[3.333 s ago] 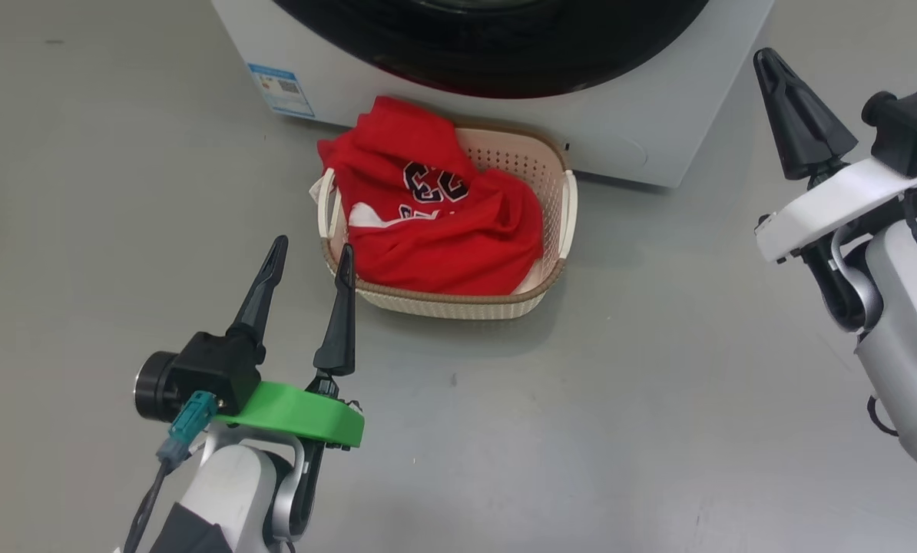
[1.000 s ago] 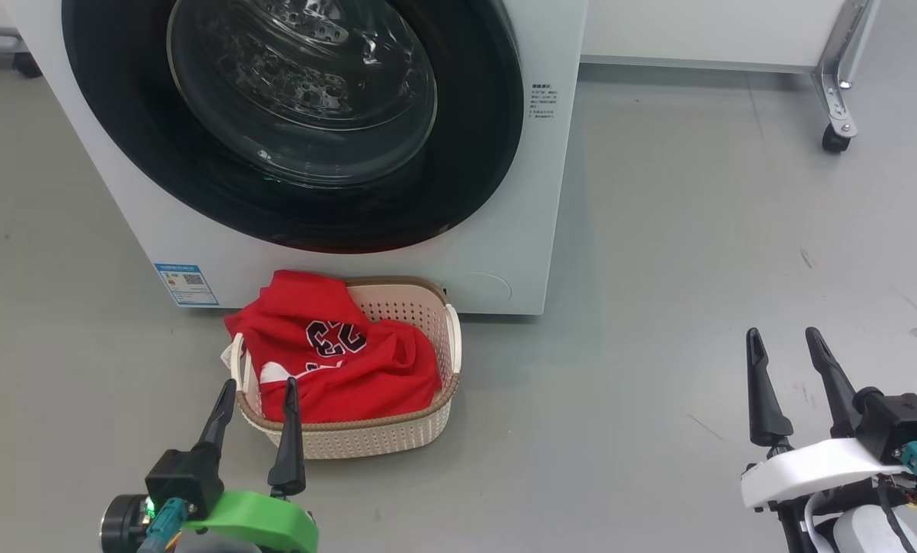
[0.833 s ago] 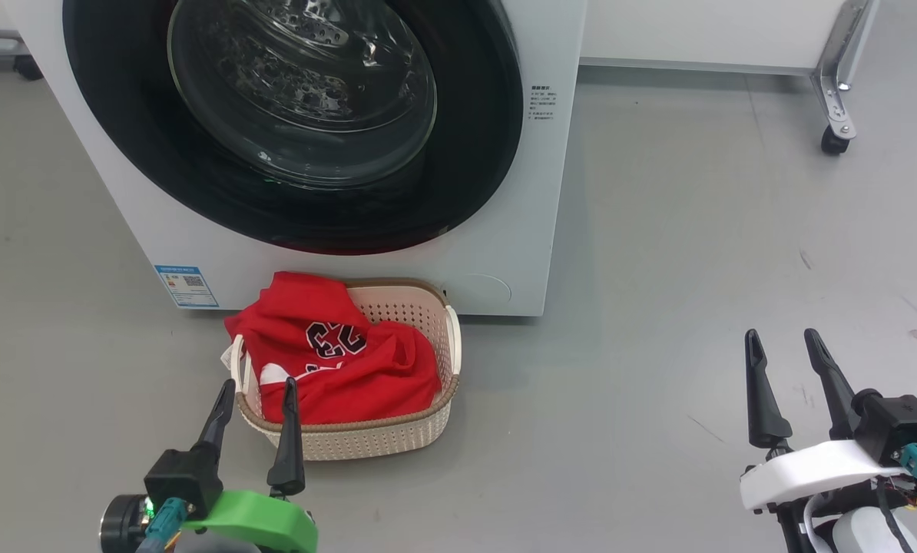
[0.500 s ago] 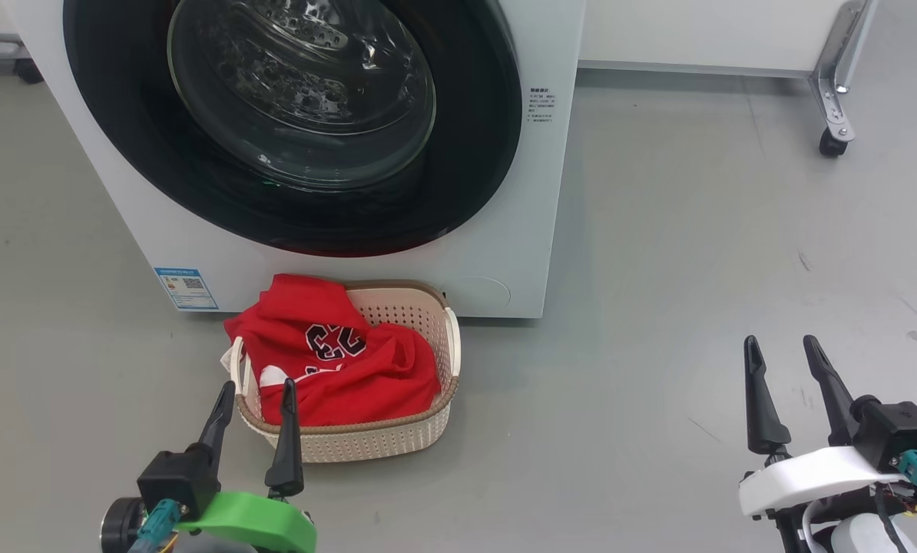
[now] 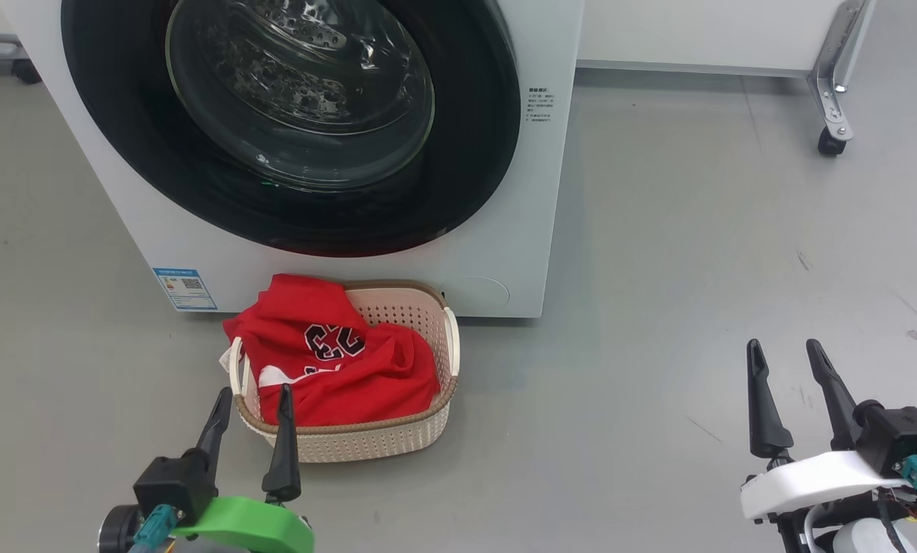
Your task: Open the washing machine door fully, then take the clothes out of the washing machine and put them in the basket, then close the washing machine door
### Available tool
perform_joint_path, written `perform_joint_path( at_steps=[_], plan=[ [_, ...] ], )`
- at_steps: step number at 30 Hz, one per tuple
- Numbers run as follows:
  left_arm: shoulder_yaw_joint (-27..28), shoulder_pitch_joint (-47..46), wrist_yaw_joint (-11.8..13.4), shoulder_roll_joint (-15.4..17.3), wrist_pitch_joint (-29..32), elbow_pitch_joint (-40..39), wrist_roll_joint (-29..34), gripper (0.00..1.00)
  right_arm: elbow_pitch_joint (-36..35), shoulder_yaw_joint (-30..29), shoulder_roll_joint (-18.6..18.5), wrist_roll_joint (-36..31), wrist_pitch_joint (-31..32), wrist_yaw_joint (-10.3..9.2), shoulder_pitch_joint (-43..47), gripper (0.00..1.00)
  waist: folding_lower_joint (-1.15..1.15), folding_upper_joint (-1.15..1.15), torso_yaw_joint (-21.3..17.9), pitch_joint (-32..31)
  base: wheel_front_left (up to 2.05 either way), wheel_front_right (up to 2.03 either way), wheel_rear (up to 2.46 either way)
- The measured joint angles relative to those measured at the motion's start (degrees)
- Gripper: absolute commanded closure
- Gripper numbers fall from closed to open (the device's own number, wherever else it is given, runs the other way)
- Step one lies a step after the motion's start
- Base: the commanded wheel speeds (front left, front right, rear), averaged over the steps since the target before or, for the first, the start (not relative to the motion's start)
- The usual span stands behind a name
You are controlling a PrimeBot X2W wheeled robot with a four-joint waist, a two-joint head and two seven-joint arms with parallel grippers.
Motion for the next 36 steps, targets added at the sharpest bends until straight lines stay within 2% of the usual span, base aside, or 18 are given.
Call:
perform_joint_path(
  at_steps=[13, 14, 23, 36],
  plan=[
    [0.4, 0.29, -0.02, 0.0, 0.0, -0.26, -2.22, 0.0, -0.14, -0.64, 0.16, -0.51, 0.0, 0.49, 0.26, 0.0, 0.0, 0.0, 0.08, 0.14, 0.0, 0.0, 0.0],
    [0.49, 0.3, -0.24, 0.0, 0.0, -0.47, -2.71, 1.0, -0.15, -0.66, 0.2, -0.55, 0.0, 0.49, 0.26, 1.0, 0.0, 0.0, 0.09, 0.16, 0.0, 0.0, 0.0],
    [-0.09, 2.29, -0.38, -0.42, 0.09, 2.54, -3.69, 1.0, 2.96, 0.05, 2.1, 0.74, 0.09, 0.55, 2.59, 1.0, 0.0, 0.0, 0.04, 0.18, 0.0, 0.0, 0.0],
    [1.64, 2.28, -1.6, -0.42, 2.24, 1.98, -13.49, 1.0, 2.97, -1.99, 3.19, 9.79, 2.33, 1.66, 2.52, 1.0, 0.0, 0.0, -0.16, 0.25, 0.0, 0.0, 0.0]
  ],
)
